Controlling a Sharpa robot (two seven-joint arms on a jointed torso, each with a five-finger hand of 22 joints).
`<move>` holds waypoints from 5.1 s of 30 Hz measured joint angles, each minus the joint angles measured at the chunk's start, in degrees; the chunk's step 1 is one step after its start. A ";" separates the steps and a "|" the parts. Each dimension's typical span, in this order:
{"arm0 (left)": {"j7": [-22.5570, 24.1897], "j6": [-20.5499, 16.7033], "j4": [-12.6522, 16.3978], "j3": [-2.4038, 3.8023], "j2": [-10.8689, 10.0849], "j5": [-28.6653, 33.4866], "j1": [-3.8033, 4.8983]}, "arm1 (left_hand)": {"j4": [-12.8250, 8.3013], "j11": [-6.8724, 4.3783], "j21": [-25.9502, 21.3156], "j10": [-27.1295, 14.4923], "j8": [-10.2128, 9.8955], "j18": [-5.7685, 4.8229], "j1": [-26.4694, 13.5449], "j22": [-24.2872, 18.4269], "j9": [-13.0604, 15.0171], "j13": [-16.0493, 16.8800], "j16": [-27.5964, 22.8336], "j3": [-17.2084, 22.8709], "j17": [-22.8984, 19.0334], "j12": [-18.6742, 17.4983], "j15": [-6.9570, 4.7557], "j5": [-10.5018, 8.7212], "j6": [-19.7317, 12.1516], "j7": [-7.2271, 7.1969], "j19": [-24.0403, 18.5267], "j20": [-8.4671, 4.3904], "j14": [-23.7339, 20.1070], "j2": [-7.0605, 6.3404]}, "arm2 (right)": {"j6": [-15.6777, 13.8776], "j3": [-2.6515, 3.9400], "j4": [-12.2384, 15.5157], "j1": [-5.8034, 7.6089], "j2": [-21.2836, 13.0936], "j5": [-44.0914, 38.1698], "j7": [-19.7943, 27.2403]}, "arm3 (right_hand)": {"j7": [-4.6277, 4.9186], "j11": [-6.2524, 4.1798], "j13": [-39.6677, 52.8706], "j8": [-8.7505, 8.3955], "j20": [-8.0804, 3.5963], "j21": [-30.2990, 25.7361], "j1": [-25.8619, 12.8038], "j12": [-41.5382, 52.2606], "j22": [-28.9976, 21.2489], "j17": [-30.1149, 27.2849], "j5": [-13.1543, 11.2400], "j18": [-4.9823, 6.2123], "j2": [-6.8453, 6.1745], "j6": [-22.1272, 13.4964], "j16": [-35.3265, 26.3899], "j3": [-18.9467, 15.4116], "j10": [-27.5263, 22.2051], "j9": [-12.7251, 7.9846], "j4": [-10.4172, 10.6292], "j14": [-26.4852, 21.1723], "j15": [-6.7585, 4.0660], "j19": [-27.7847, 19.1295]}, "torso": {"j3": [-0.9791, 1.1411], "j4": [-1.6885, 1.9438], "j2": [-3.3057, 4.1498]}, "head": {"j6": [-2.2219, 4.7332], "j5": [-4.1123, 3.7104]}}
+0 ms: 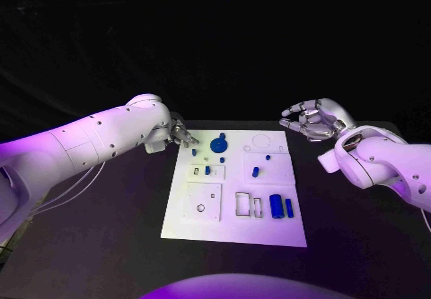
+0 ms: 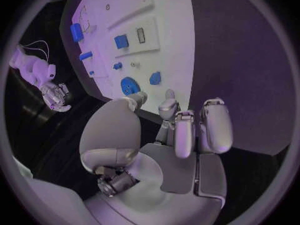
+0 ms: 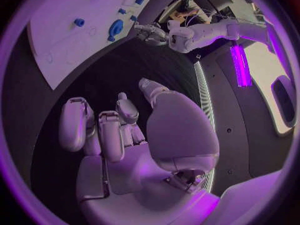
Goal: Assemble the parts on the task board
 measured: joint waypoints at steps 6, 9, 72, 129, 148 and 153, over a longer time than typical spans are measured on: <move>0.14 1.01 -0.09 -0.19 0.29 0.36 0.00 | 0.00 0.00 0.00 0.00 0.00 0.00 0.00 0.00 -0.07 0.00 0.00 0.00 0.00 0.00 0.00 0.00 0.25 -0.01 0.00 -0.01 0.00 0.00 | 0.00 0.00 -0.04 -0.03 0.05 0.00 0.00 | 0.00 0.00 0.00 0.00 0.00 0.00 0.00 0.00 0.00 0.00 0.00 0.00 0.00 0.00 0.00 0.00 0.00 0.00 0.00 0.00 0.00 0.00 | 0.00 -0.01 -0.01 | -0.01 0.09; 0.24 1.40 -0.19 -0.34 0.42 0.51 0.00 | 0.00 0.00 0.00 0.00 0.00 0.00 0.20 0.02 -0.12 0.00 0.00 0.00 0.00 0.00 0.00 0.00 0.42 0.01 0.01 -0.01 0.00 0.20 | 0.00 0.00 -0.05 -0.05 0.07 0.00 0.00 | 0.00 0.00 0.00 0.00 0.00 0.00 0.00 0.00 0.00 -0.01 0.00 0.00 0.00 0.00 0.00 0.00 0.00 0.00 0.00 0.00 0.00 0.00 | 0.00 -0.04 -0.01 | -0.04 0.13; 1.89 2.95 -0.80 -1.01 0.75 2.56 -0.01 | -2.08 -0.94 0.00 0.54 3.77 0.00 15.20 0.95 -2.37 0.10 0.00 13.58 -0.02 0.44 -0.22 -0.21 2.52 -0.90 0.02 -0.04 -0.20 3.28 | 0.00 -0.01 -0.23 -0.19 0.27 0.01 0.03 | -0.21 0.00 0.00 0.45 0.00 -0.22 -0.22 0.00 0.01 -0.03 0.28 0.00 0.22 -0.21 0.00 0.01 0.00 -0.11 0.32 0.00 0.00 0.00 | 0.02 -0.07 -0.03 | -0.64 0.23; 5.38 -6.52 20.72 -1.01 -11.12 -0.27 -4.92 | -4.03 -2.25 0.93 4.13 6.87 0.00 9.32 2.84 2.62 2.82 0.00 19.88 -0.03 1.36 -1.25 7.13 4.27 -1.76 0.67 -0.69 0.01 -2.58 | 0.00 -0.02 -0.12 -0.31 -0.30 0.22 0.17 | -0.21 0.00 0.00 0.44 0.00 -0.21 -0.53 0.00 0.03 0.01 0.57 0.00 0.53 -0.21 0.00 -0.15 0.00 -0.16 0.80 0.00 0.00 0.00 | -0.01 0.09 -0.02 | -0.91 1.09; 5.18 -6.46 20.61 -1.02 -11.02 -1.91 -5.65 | -4.21 -2.33 1.15 4.64 6.81 0.00 8.77 3.28 2.92 3.48 0.00 19.70 -0.03 1.38 -1.24 9.76 4.85 -1.95 0.85 -0.87 0.01 -3.12 | 0.00 -0.02 -0.11 -0.43 -0.37 0.27 0.23 | -0.21 0.00 0.00 0.50 0.00 -0.21 -0.53 0.00 0.02 0.00 0.70 0.00 0.53 -0.21 0.00 -0.16 0.00 -0.15 0.81 0.00 0.00 0.00 | -0.01 0.04 -0.05 | -1.01 1.31; 5.16 -6.46 20.56 -0.99 -10.98 -2.45 -5.71 | -4.21 -2.33 1.15 4.64 6.81 0.00 8.66 3.27 2.92 3.51 0.00 19.70 -0.03 1.44 -1.24 9.79 5.06 -2.14 0.85 -0.87 0.01 -3.24 | 0.00 -0.02 -0.10 -0.45 -0.41 0.28 0.25 | -0.21 0.00 0.00 0.69 0.00 -0.21 -0.53 0.00 0.01 0.00 0.91 0.00 0.53 -0.21 0.00 -0.32 0.00 -0.15 0.96 0.00 0.00 0.00 | 0.01 -0.01 -0.05 | -0.98 1.37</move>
